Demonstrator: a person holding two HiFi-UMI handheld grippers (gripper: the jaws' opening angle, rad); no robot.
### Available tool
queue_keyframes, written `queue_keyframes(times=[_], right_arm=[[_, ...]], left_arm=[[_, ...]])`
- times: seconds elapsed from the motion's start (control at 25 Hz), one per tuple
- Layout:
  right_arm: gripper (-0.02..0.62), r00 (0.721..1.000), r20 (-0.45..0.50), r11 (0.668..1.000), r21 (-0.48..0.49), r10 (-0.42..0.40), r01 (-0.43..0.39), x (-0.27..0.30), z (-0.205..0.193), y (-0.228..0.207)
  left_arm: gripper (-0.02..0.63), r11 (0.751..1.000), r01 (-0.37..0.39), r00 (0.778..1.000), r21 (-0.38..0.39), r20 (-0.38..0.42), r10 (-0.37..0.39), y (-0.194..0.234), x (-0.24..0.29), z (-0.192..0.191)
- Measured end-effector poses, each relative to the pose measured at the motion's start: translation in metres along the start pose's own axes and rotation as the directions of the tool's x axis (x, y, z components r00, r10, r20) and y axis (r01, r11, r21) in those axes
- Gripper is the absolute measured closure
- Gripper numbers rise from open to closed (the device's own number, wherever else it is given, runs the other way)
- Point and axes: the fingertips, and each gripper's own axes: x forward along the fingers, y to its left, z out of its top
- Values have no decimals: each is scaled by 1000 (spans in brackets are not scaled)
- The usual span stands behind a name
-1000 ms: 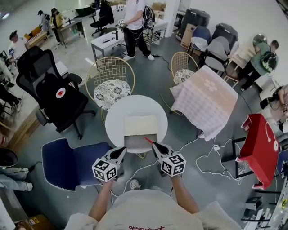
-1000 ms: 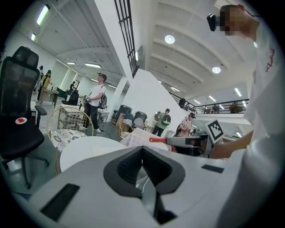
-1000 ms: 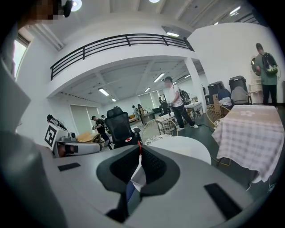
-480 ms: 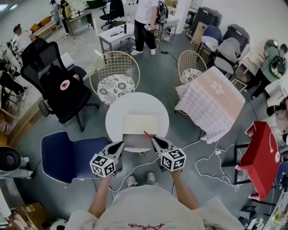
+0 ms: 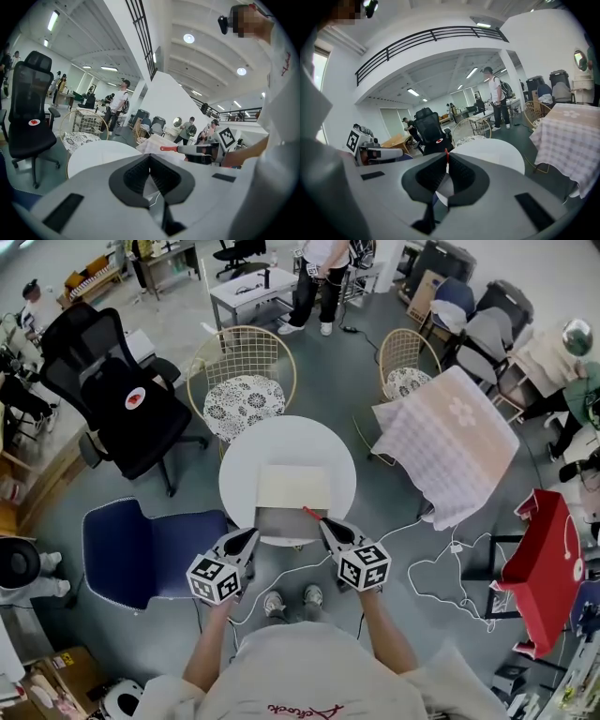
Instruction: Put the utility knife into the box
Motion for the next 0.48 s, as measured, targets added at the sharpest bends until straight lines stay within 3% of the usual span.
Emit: queue_keyframes(times=[0.48], right_arm=[[569,995,-104,998,56,-3,9,1,-53,0]], left_arm=[[595,997,-4,998,-71,-70,-1,0,-4,-42]])
